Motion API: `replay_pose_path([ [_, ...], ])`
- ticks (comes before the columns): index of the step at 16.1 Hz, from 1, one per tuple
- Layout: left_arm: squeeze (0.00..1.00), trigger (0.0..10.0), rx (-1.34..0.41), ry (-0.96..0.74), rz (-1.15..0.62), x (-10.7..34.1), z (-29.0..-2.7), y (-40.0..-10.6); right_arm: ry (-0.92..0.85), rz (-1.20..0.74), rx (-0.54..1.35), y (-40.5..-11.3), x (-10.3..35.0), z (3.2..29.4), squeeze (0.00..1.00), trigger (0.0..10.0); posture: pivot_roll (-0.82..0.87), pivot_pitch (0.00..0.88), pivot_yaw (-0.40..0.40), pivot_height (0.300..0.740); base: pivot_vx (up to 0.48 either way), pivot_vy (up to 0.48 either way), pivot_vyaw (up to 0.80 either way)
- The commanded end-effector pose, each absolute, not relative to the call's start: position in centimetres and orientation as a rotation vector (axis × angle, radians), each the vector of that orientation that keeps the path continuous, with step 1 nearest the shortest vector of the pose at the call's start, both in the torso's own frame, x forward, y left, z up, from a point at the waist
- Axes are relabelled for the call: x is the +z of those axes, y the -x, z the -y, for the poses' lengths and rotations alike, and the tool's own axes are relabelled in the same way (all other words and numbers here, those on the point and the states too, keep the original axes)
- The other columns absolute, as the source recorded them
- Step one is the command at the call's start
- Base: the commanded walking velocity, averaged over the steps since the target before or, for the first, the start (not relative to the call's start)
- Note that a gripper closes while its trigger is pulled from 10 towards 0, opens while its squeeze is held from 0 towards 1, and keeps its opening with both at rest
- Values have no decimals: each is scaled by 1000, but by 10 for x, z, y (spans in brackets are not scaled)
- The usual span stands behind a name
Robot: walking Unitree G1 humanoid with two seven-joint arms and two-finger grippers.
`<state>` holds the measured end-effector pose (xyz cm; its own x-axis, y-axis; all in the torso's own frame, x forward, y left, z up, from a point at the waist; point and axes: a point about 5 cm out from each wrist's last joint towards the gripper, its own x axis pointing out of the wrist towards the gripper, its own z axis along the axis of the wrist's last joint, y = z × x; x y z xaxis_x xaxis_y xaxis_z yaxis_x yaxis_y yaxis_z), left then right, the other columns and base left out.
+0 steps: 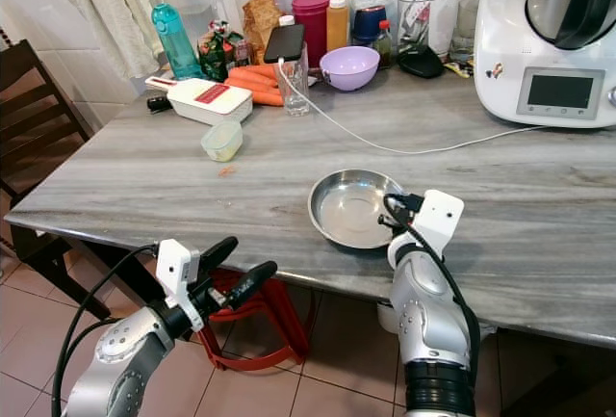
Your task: Setting the table
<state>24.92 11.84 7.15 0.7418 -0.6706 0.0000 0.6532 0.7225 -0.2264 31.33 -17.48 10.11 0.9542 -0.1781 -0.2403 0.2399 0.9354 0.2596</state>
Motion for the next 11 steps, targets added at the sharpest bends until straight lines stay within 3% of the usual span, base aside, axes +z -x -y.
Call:
replay_pose_path([
  [1, 0, 10000, -750, 206, -92, 73, -118, -250, -283, -165, -188, -316, 107, 171, 0, 10000, -112, 0, 146, 740, 0, 0, 0],
  [11, 0, 10000, -751, 198, -89, 75, -119, -251, -292, -143, -190, -317, 110, 170, 0, 10000, -110, 0, 156, 740, 0, 0, 0],
])
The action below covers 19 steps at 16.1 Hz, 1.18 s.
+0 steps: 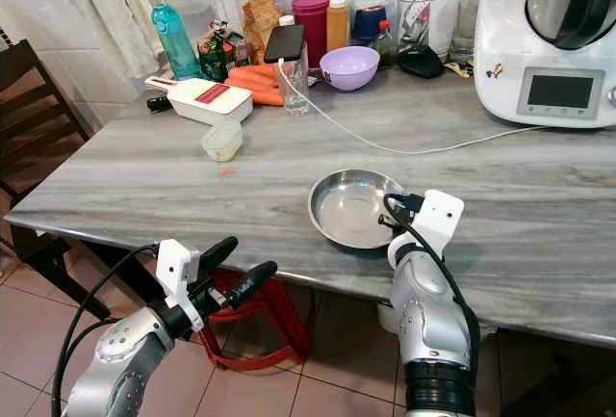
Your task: Setting the table
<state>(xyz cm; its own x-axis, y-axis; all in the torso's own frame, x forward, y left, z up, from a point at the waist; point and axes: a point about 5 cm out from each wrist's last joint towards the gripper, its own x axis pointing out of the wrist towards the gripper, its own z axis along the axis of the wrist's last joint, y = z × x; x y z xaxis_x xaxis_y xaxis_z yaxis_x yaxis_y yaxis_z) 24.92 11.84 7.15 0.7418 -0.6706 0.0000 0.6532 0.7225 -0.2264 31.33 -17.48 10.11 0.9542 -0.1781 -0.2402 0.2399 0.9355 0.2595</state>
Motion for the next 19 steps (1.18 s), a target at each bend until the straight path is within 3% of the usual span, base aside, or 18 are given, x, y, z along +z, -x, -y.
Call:
replay_pose_path([
  [1, 0, 10000, -749, 198, -88, 75, -119, -251, -292, -142, -190, -316, 110, 171, 0, 10000, -110, 0, 156, 740, 0, 0, 0],
  [19, 0, 10000, -721, 190, -77, 74, -118, -255, -274, -104, -179, -317, 117, 173, 0, 10000, -117, 0, 158, 740, 0, 0, 0],
])
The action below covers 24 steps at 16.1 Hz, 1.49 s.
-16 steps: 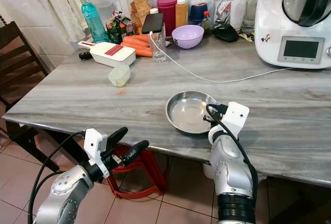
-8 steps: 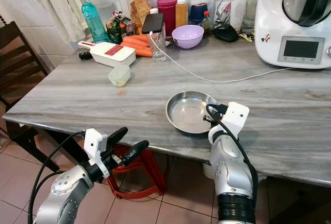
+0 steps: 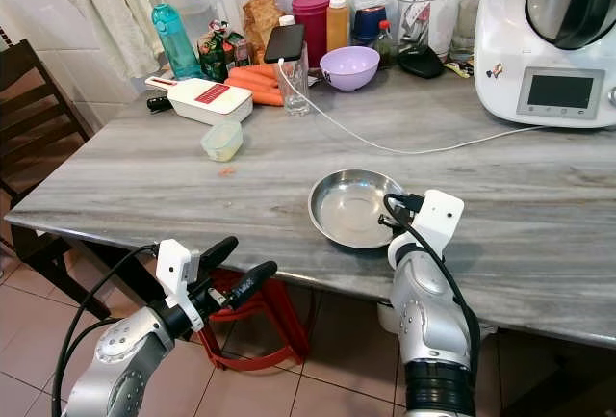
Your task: Setting the table
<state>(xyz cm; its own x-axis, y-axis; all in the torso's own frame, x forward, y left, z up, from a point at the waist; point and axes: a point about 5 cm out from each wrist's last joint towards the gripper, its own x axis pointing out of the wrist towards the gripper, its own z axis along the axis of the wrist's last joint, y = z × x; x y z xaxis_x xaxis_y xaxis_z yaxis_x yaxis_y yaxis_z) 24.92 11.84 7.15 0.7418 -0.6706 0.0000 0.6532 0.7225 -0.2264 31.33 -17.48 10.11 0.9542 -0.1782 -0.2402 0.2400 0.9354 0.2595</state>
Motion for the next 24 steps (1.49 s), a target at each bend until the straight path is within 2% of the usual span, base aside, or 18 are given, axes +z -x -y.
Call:
replay_pose_path([
  [1, 0, 10000, -720, 189, -77, 74, -118, -255, -273, -110, -177, -316, 116, 172, 0, 10000, -117, 0, 158, 740, 0, 0, 0],
  [3, 0, 10000, -718, 189, -77, 74, -118, -255, -269, -158, -181, -316, 108, 170, 0, 10000, -115, 0, 156, 740, 0, 0, 0],
  [24, 0, 10000, -711, 181, -76, 75, -120, -257, -277, -129, -172, -316, 111, 169, 0, 10000, -111, 0, 160, 740, 0, 0, 0],
])
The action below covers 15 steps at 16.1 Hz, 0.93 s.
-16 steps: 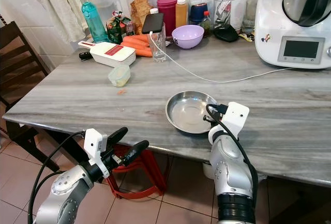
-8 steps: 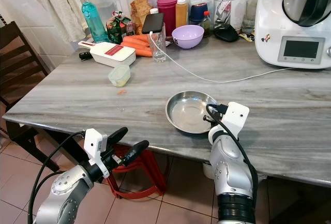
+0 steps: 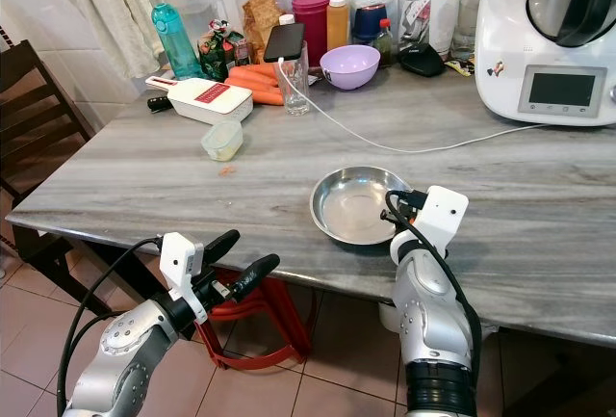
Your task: Setting the table
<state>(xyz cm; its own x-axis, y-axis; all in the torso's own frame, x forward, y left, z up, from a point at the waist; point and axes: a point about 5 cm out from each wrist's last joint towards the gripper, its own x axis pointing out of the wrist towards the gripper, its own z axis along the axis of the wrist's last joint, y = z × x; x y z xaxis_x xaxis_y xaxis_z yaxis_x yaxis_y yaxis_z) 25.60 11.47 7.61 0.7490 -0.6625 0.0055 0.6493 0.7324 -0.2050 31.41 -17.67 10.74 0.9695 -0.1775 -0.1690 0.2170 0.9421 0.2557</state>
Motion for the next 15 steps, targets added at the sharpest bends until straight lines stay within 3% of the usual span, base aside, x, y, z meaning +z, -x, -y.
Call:
replay_pose_path([
  [1, 0, 10000, -710, 180, -77, 75, -120, -257, -278, -127, -172, -317, 111, 169, 0, 10000, -110, 0, 161, 740, 0, 0, 0],
  [12, 0, 10000, -707, 173, -81, 74, -118, -257, -258, -144, -172, -316, 105, 169, 0, 10000, -112, 0, 163, 740, 0, 0, 0],
  [14, 0, 10000, -706, 173, -80, 74, -118, -257, -270, -148, -158, -315, 103, 168, 1000, 10000, -110, 0, 163, 740, 0, 0, 0],
  [15, 0, 10000, -705, 173, -80, 74, -118, -257, -274, -147, -155, -315, 102, 167, 1000, 10000, -110, 0, 164, 740, 0, 0, 0],
])
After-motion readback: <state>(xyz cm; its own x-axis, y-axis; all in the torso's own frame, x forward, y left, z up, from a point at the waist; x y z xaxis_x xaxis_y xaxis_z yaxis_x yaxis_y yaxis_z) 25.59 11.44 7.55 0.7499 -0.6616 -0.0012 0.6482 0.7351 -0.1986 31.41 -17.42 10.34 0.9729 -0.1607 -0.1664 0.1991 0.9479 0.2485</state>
